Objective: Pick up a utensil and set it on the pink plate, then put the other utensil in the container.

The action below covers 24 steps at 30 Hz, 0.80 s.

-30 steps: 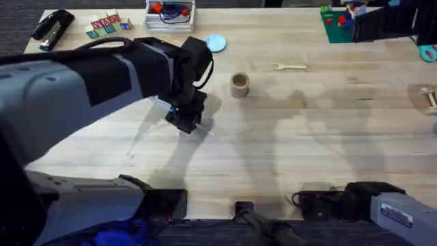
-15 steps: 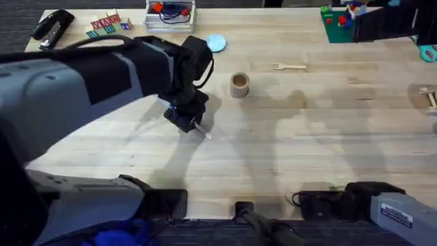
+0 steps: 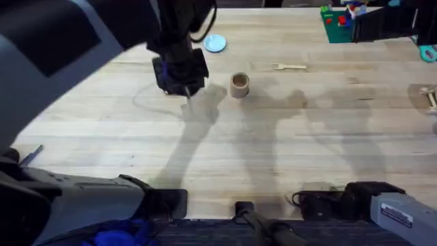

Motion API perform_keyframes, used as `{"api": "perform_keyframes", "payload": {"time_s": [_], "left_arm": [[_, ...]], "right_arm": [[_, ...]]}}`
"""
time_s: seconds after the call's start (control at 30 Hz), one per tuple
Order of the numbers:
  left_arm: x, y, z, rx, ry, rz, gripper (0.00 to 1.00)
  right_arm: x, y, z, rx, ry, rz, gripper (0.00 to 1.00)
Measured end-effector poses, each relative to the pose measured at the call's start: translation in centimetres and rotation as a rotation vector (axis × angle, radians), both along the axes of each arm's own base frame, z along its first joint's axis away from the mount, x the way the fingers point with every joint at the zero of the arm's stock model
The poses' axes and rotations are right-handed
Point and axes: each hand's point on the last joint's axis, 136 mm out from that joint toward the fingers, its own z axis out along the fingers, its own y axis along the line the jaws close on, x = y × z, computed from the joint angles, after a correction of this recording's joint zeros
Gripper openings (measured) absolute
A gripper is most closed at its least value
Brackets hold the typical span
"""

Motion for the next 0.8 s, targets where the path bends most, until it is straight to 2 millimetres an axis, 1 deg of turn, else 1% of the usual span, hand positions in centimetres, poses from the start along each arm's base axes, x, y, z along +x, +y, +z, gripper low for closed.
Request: {"api": "perform_keyframes", "payload": {"time_s": [0.1, 0.2, 0.37, 0.6, 0.73, 0.8], "left_arm": [[0.6, 0.9, 1.2, 0.032, -0.012, -0.063, 0.041], [1.0, 2.1, 1.8, 0.059, -0.015, -0.101, 0.041], [2.1, 4.8, 1.8, 0.071, -0.019, -0.112, 0.041], [3.7, 8.5, 1.9, 0.037, -0.049, -0.106, 0.041], [4.3, 9.4, 1.8, 0.026, -0.059, -0.117, 0.041], [4.5, 9.4, 1.2, 0.025, -0.042, -0.131, 0.041]], "right_arm": [[0.0, 0.0, 0.0, 0.0, 0.0, 0.0, 0.996], [0.0, 0.0, 0.0, 0.0, 0.0, 0.0, 0.996], [0.0, 0.0, 0.0, 0.0, 0.0, 0.0, 0.996], [0.0, 0.0, 0.0, 0.0, 0.0, 0.0, 0.996], [0.0, 0.0, 0.0, 0.0, 0.0, 0.0, 0.996], [0.0, 0.0, 0.0, 0.0, 0.0, 0.0, 0.996]]}}
